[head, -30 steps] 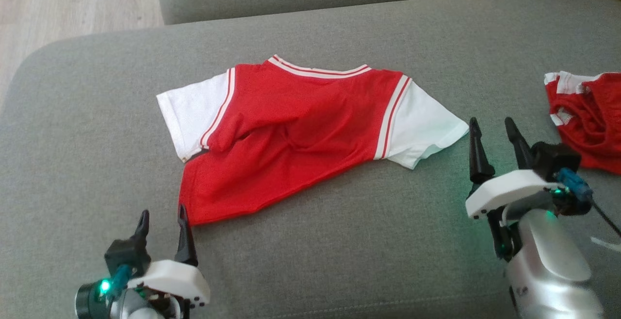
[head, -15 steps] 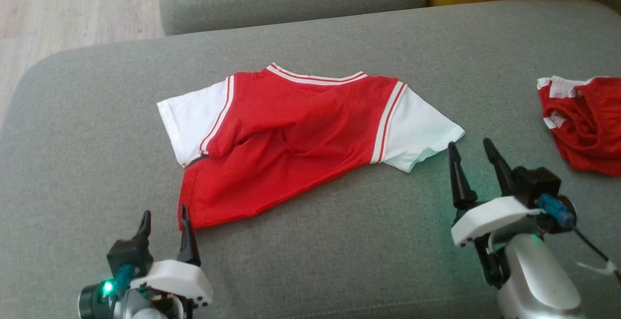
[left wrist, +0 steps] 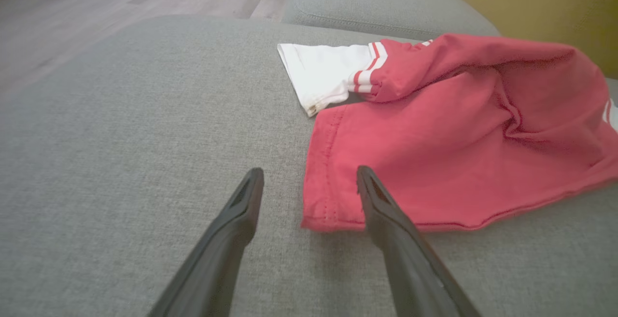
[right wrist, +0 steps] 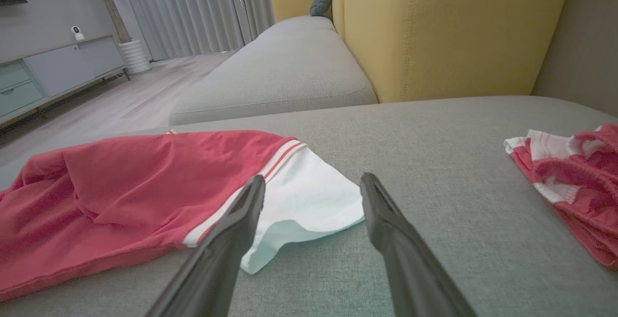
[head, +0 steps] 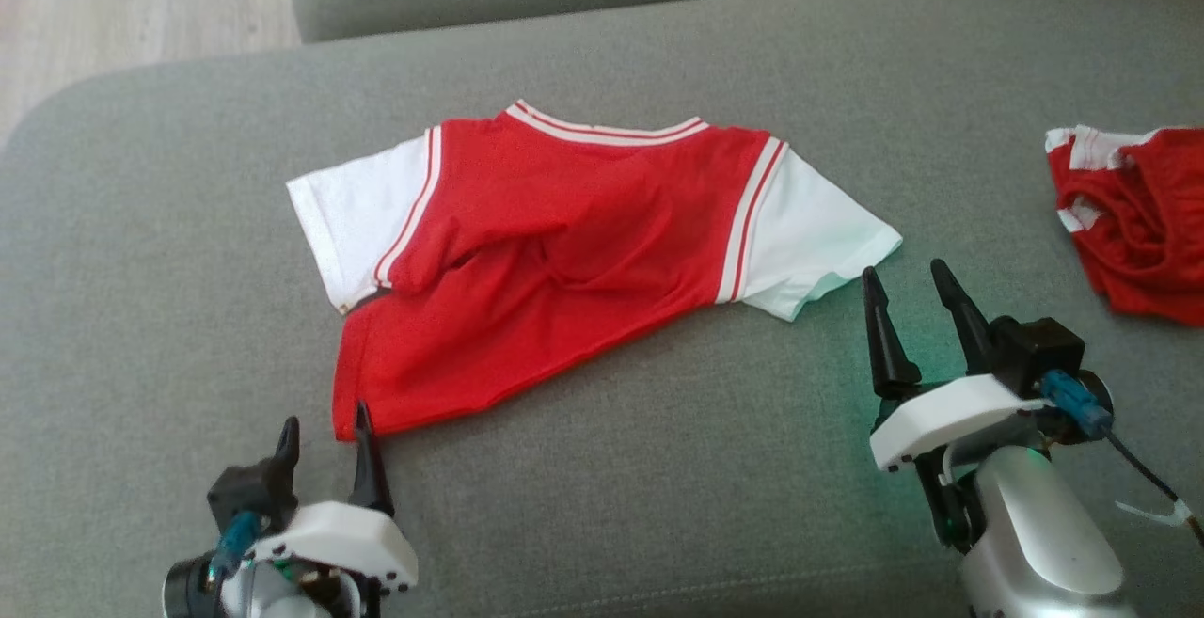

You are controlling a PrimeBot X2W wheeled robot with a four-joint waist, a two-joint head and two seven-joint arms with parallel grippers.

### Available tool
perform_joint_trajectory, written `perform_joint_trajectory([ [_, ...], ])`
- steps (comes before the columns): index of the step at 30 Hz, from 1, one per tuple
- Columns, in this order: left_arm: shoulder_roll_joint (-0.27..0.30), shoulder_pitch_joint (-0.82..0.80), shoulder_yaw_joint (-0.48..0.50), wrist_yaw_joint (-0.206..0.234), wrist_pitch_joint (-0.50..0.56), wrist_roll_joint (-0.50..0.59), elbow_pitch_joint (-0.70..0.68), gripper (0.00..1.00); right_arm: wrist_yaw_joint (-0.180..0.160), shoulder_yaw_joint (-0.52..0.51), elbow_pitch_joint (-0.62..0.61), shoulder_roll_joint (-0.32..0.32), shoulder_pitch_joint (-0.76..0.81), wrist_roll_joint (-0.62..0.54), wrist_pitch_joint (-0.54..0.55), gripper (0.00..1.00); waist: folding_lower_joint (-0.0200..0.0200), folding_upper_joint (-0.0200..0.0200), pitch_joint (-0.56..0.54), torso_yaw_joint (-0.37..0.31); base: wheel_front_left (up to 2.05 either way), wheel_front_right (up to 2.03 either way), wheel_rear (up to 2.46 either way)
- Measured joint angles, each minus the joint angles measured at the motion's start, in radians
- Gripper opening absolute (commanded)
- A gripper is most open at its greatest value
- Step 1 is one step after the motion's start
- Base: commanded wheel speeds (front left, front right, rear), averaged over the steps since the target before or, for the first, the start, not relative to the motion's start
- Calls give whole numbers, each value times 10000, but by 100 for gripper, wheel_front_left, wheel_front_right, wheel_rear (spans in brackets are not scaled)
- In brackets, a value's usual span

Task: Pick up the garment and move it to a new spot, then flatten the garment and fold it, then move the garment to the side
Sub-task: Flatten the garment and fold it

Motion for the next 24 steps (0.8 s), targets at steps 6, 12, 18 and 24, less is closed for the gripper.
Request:
perform_joint_trajectory([
  [6, 0, -496, -65, 6, 0, -723, 366, 100, 0, 19, 4, 6, -40, -2, 0, 100, 0, 0, 421, -82, 0, 0, 0],
  [12, -4, -787, -339, -6, 0, -1195, 988, 100, 0, -35, 19, 6, -331, -21, 0, 100, 0, 0, 752, -199, 0, 0, 0],
  [18, 2, -1054, -554, -50, -48, -1517, 1333, 49, 0, -92, 4, 6, -475, -113, 0, 100, 0, 0, 1076, -219, 0, 0, 0],
  [24, -10, -1522, -922, -98, -92, -1601, 1597, 0, 0, -502, 318, 10, -781, -391, 0, 100, 0, 0, 1352, -50, 0, 0, 0],
])
